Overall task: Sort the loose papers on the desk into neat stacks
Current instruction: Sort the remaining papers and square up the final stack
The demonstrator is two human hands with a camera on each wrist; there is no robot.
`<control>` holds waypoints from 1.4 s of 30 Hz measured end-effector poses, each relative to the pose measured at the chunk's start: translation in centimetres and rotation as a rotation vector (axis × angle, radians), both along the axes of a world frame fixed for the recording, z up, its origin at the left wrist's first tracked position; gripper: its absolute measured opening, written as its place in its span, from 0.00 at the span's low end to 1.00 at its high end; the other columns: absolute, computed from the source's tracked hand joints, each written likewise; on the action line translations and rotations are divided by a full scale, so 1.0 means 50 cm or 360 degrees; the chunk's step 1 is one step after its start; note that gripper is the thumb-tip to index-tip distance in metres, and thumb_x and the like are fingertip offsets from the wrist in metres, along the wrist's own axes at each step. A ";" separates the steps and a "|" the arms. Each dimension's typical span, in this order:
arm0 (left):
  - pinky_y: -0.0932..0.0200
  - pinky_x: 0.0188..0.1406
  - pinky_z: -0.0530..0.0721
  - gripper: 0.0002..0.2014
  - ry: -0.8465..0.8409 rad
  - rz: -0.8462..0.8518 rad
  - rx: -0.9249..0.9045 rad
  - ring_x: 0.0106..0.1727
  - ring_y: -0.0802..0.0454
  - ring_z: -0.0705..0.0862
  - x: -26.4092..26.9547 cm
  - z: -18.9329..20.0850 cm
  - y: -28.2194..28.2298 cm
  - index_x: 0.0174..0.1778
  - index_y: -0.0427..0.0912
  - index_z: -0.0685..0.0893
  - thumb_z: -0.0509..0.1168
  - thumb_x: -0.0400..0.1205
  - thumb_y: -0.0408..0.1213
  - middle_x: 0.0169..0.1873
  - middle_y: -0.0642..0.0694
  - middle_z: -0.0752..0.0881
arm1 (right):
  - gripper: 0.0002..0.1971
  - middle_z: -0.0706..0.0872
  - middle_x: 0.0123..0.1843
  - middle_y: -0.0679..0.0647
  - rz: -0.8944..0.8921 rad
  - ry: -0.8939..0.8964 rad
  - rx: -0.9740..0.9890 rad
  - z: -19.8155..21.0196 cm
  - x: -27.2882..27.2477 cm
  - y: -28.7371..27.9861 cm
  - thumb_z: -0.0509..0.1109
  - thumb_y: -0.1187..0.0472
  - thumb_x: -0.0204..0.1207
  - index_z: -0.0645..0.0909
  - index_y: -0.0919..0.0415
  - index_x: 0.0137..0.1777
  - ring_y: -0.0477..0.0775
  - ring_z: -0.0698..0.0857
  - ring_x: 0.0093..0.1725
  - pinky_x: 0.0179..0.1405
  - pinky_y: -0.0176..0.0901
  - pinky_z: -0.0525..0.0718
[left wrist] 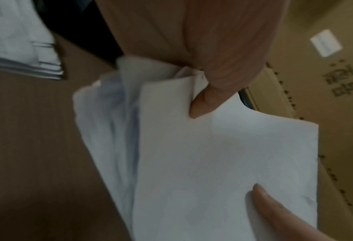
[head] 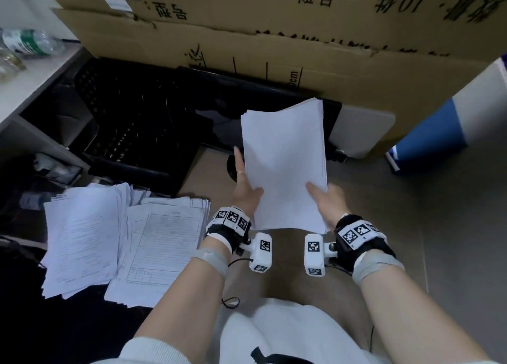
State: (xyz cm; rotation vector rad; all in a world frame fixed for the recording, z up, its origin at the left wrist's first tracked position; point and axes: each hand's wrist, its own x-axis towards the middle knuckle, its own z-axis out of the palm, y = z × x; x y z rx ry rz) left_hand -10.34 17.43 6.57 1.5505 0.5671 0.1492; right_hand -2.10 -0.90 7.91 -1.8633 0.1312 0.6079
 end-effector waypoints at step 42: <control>0.42 0.68 0.84 0.17 0.0055 0.0557 -0.0394 0.58 0.47 0.90 -0.136 -0.012 -0.071 0.54 0.42 0.90 0.66 0.85 0.52 0.52 0.45 0.93 | 0.32 0.85 0.70 0.50 0.0307 0.0416 0.0342 0.023 -0.108 0.006 0.58 0.33 0.82 0.75 0.52 0.78 0.52 0.84 0.67 0.73 0.57 0.78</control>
